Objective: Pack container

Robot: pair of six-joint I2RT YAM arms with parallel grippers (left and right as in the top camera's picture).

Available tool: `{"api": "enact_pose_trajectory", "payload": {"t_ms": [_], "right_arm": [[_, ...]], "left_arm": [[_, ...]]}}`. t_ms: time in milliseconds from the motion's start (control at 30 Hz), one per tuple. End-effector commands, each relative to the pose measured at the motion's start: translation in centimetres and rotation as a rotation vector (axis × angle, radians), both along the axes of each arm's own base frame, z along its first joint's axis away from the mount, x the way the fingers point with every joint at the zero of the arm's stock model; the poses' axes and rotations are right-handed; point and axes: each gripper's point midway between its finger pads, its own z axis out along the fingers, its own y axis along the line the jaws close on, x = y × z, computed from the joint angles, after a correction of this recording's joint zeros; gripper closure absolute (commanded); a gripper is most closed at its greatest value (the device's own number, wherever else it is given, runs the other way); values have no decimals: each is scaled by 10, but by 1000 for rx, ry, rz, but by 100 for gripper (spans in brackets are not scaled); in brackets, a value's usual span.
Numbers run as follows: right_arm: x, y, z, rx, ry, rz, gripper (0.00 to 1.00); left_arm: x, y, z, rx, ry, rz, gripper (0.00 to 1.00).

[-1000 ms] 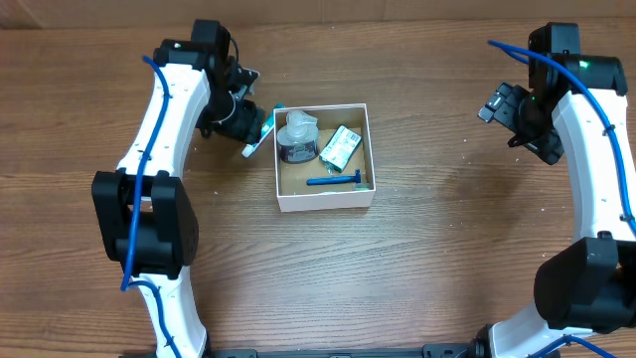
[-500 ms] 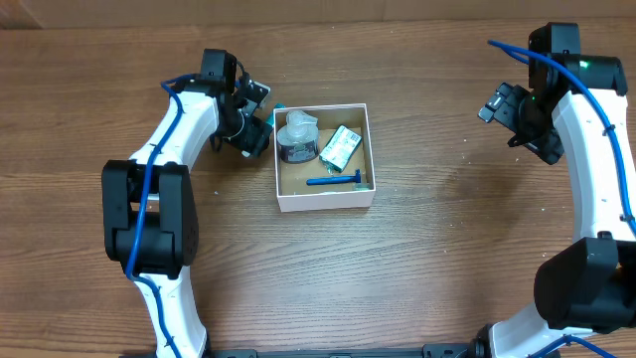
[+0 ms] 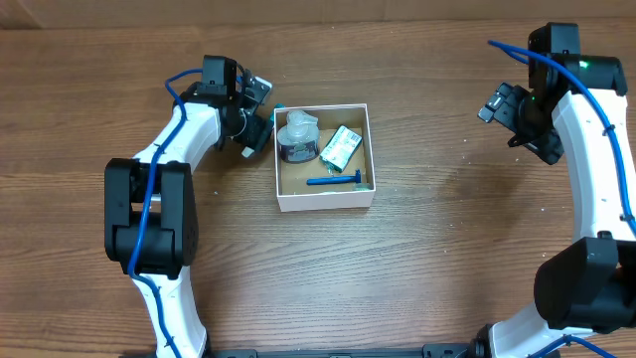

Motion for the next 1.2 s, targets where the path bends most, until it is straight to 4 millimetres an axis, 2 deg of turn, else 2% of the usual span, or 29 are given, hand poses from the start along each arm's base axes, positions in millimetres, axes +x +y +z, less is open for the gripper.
{"api": "enact_pose_trajectory", "payload": {"t_ms": [0,167,233,267,300,367,467,600,733,800,900,967,1033,1100,1133,1167], "right_arm": [[1,-1,3,-14,-10,-7,0],[1,-1,3,-14,-10,-7,0],[1,-1,3,-14,-10,-7,0],[1,-1,3,-14,-10,-7,0],[1,-1,3,-14,-10,-7,0],[1,-1,3,-14,-10,-7,0],[1,-1,3,-14,-10,-7,0],[1,-1,3,-14,-10,-7,0],[1,-1,3,-14,-10,-7,0],[1,-1,3,-14,-10,-7,0],[1,-1,3,-14,-10,-7,0],[1,-1,3,-14,-10,-7,0],[1,-1,3,-14,-10,-7,0],[1,-1,3,-14,-10,-7,0],[1,-1,3,-14,-10,-7,0],[1,-1,3,-14,-10,-7,0]], "left_arm": [[-6,-4,-9,-13,-3,-22,17],[-11,-3,-20,-13,-1,-21,21],[-13,-3,-23,-14,-5,-21,28],[-13,-3,-24,-14,-5,-21,35],[-13,-3,-25,-14,-6,-21,52],[-14,-3,-25,-15,-5,-17,76],[-14,-3,-25,-26,2,7,79],[-13,-3,-25,-64,23,98,90],[-12,-3,-18,-73,42,126,94],[-6,-4,0,-71,54,126,94],[7,-5,41,-71,54,126,93],[15,-6,84,-73,41,125,93],[17,-6,116,-75,30,124,93],[16,-6,149,-78,17,124,94],[13,-7,174,-81,3,121,94],[9,-10,187,-93,0,97,94]]}}
